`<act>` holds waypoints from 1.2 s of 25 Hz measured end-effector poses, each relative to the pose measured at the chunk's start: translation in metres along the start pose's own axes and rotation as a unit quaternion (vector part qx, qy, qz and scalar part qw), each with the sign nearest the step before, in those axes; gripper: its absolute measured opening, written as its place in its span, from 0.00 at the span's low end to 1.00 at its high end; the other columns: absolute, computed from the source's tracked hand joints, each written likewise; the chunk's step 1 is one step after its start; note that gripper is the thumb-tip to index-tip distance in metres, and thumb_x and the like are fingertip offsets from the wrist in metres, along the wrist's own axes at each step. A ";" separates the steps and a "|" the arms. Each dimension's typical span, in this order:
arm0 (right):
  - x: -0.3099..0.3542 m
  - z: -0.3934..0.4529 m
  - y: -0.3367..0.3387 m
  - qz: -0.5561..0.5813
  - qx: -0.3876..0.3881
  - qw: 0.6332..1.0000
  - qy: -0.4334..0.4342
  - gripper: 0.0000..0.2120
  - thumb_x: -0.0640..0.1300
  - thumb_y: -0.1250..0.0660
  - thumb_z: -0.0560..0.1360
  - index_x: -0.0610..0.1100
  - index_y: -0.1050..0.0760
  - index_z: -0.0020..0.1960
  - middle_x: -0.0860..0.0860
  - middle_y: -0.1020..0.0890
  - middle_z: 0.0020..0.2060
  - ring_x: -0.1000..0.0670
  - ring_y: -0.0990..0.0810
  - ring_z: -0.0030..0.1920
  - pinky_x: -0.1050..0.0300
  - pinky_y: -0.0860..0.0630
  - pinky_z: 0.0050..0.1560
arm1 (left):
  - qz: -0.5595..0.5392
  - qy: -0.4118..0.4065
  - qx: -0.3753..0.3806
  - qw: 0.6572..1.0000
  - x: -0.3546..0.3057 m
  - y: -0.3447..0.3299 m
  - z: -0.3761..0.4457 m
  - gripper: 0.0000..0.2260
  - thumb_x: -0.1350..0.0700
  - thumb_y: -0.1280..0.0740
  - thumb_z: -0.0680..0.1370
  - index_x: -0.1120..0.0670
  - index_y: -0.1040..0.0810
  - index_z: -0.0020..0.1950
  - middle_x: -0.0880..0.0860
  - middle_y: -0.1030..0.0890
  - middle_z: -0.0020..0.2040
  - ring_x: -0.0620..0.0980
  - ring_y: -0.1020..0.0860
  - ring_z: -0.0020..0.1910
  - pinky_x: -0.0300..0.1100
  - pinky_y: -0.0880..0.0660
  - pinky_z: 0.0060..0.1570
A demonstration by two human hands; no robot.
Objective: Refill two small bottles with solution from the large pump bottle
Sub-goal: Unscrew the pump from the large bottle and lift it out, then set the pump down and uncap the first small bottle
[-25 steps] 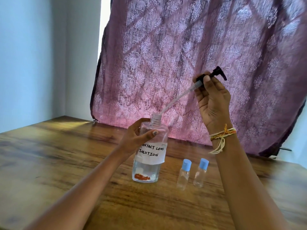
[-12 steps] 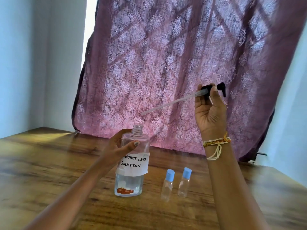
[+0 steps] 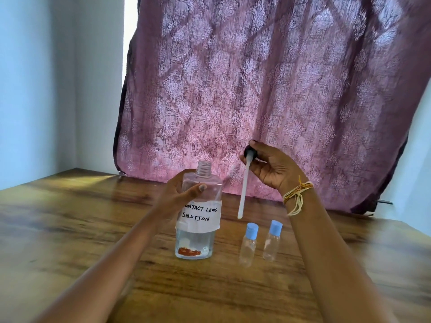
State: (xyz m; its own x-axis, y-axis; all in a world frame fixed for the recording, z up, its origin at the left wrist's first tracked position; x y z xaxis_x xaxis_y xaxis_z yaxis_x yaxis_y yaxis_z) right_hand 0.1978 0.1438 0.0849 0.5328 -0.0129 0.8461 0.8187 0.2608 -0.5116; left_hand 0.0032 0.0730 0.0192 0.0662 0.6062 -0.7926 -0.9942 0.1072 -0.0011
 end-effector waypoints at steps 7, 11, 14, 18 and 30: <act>-0.032 0.001 -0.016 -0.195 0.022 0.980 -0.023 0.05 0.35 0.30 0.74 0.34 0.24 0.43 0.45 0.19 0.26 0.49 0.19 0.26 0.52 0.16 0.36 | 0.021 -0.003 -0.009 1.000 -0.004 0.013 0.000 0.25 0.37 0.20 0.56 0.45 0.17 0.48 0.51 0.13 0.44 0.48 0.15 0.41 0.38 0.20 0.36; -0.039 0.002 -0.015 -0.279 -0.012 0.960 0.011 0.10 0.38 0.26 0.71 0.31 0.23 0.39 0.44 0.19 0.24 0.50 0.19 0.25 0.60 0.20 0.28 | 0.029 0.012 -0.050 0.998 -0.005 0.038 0.003 0.32 0.36 0.20 0.52 0.50 0.19 0.51 0.53 0.13 0.45 0.51 0.15 0.43 0.43 0.18 0.39; -0.045 0.000 -0.023 -0.263 -0.003 0.965 0.019 0.10 0.38 0.26 0.71 0.31 0.23 0.38 0.44 0.18 0.24 0.48 0.19 0.26 0.58 0.19 0.28 | 0.024 0.044 -0.058 0.997 0.002 0.050 0.003 0.38 0.35 0.20 0.51 0.52 0.20 0.54 0.58 0.15 0.51 0.57 0.16 0.48 0.50 0.18 0.45; -0.035 0.009 -0.009 -0.098 -0.049 0.994 -0.010 0.07 0.34 0.30 0.73 0.35 0.25 0.38 0.43 0.20 0.28 0.47 0.20 0.29 0.53 0.18 0.29 | -0.008 0.066 -0.038 0.997 0.007 0.043 -0.001 0.35 0.39 0.20 0.56 0.54 0.21 0.57 0.59 0.16 0.54 0.60 0.17 0.52 0.55 0.19 0.50; -0.034 -0.016 0.201 -0.017 -0.339 0.940 -0.029 0.11 0.43 0.35 0.78 0.42 0.31 0.39 0.48 0.29 0.35 0.51 0.30 0.34 0.61 0.25 0.42 | -0.060 0.076 0.019 0.995 0.010 -0.005 -0.010 0.26 0.39 0.19 0.55 0.41 0.18 0.50 0.50 0.14 0.48 0.49 0.15 0.46 0.40 0.19 0.37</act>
State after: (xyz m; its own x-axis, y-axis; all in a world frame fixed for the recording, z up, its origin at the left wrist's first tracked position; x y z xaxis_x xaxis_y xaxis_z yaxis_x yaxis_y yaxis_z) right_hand 0.3479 0.1817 -0.0491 0.5070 0.0482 0.8606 0.7938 -0.4150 -0.4445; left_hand 0.0079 0.0708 0.0053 0.1673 0.4607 -0.8716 -0.9760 0.2025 -0.0804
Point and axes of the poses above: each hand's wrist, its own z-axis towards the middle knuckle, its own y-axis out of the back of the hand, x = y × z, the point moved 9 cm from there along z, towards the middle knuckle
